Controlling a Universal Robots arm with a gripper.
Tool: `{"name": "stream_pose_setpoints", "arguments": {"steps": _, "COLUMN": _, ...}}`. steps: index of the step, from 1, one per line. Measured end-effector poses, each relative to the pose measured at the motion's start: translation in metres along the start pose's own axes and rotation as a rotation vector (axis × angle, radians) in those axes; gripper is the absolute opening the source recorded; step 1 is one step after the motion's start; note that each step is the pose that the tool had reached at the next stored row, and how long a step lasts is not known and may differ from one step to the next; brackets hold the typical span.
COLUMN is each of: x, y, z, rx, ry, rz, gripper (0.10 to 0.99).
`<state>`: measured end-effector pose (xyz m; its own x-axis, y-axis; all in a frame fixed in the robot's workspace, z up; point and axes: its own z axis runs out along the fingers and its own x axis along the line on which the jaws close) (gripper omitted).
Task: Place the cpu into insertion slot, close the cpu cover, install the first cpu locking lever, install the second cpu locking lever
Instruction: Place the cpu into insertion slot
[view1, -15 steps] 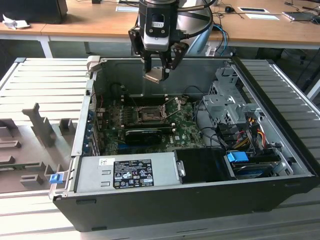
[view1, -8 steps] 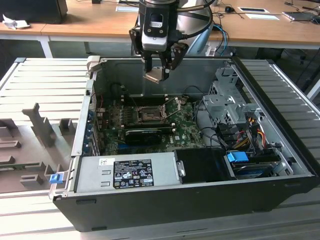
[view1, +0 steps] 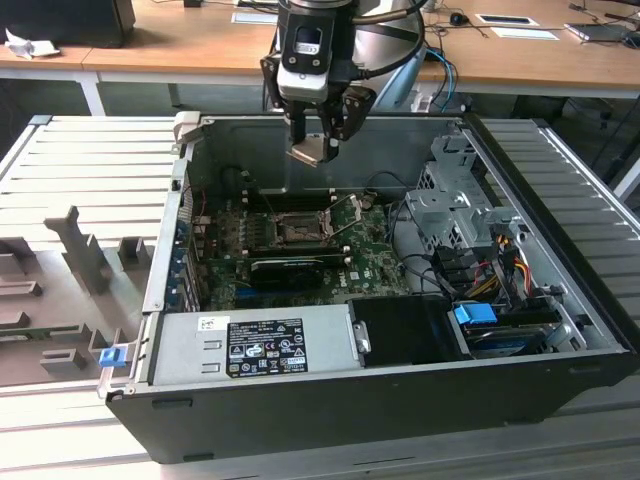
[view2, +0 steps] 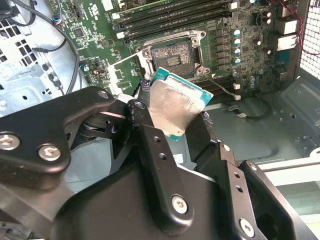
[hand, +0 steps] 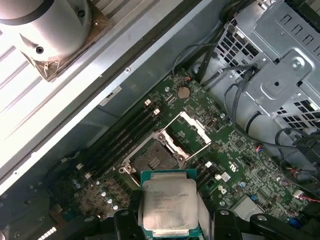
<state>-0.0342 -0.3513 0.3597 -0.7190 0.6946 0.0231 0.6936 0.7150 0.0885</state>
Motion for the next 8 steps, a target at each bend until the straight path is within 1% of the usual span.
{"name": "stream_pose_setpoints", "arguments": {"steps": 3, "x": 0.0, "y": 0.0, "z": 0.0, "rx": 0.0, "ry": -0.0016, "rz": 0.018, "gripper": 0.525}}
{"name": "stream_pose_setpoints", "arguments": {"steps": 8, "x": 0.0, "y": 0.0, "z": 0.0, "rx": -0.001, "ry": -0.0057, "rz": 0.064, "gripper": 0.525}}
